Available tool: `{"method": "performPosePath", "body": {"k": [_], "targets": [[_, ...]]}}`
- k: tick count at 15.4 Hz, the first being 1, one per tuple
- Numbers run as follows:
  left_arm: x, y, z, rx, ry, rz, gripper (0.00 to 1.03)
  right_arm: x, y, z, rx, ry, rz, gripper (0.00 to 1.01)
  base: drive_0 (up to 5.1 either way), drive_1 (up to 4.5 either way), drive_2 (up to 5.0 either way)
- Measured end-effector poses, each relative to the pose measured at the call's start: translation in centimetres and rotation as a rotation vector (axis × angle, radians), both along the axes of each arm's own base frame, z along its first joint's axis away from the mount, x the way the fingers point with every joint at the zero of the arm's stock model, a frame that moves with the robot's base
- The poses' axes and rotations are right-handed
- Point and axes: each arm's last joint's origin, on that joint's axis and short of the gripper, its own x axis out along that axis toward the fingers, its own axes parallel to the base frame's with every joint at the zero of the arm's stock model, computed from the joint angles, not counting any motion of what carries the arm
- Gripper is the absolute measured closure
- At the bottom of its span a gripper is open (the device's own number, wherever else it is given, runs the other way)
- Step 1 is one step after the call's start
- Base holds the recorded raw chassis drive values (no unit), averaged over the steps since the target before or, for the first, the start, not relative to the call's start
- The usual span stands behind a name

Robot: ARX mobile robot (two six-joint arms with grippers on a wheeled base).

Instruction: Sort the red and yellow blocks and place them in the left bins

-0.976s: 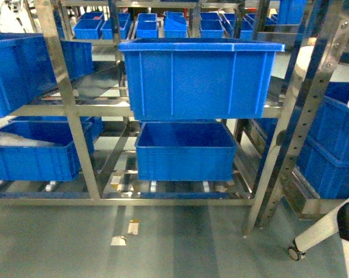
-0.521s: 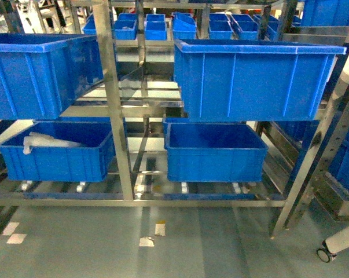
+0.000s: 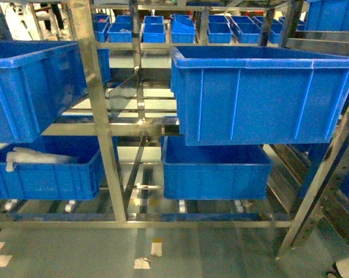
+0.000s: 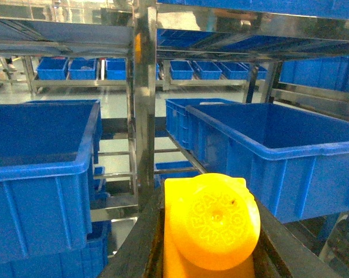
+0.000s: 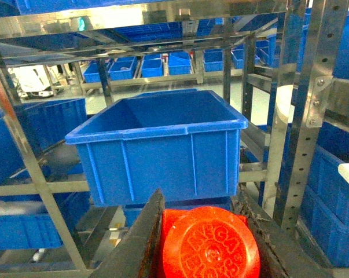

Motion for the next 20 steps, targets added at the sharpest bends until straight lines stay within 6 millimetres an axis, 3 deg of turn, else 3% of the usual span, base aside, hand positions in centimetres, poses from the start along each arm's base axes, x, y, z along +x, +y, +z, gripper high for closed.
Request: {"method": "performPosePath", "body": {"k": [6,8,20], "targets": [[0.03,-0.04,-0.04,0.000,0.003,-0.004,0.76,0.04,0.00,-0.01,0.000,0.001,0.000,0.72,0.0,4.10,-4.0],[0.10,-0.05,-0.14,0.001,0.011,-0.003,0.76,0.12,0.01,-0.11,-0.001,0.011,0.000,0.72,0.0,0.00,0.0],[0.05,-0.04,-0.07,0.001,0.004,-0.006,0.76,0.01,-0.01,0.01,0.001,-0.001,-0.004,0.72,-4.4,4.19,0.7]]}}
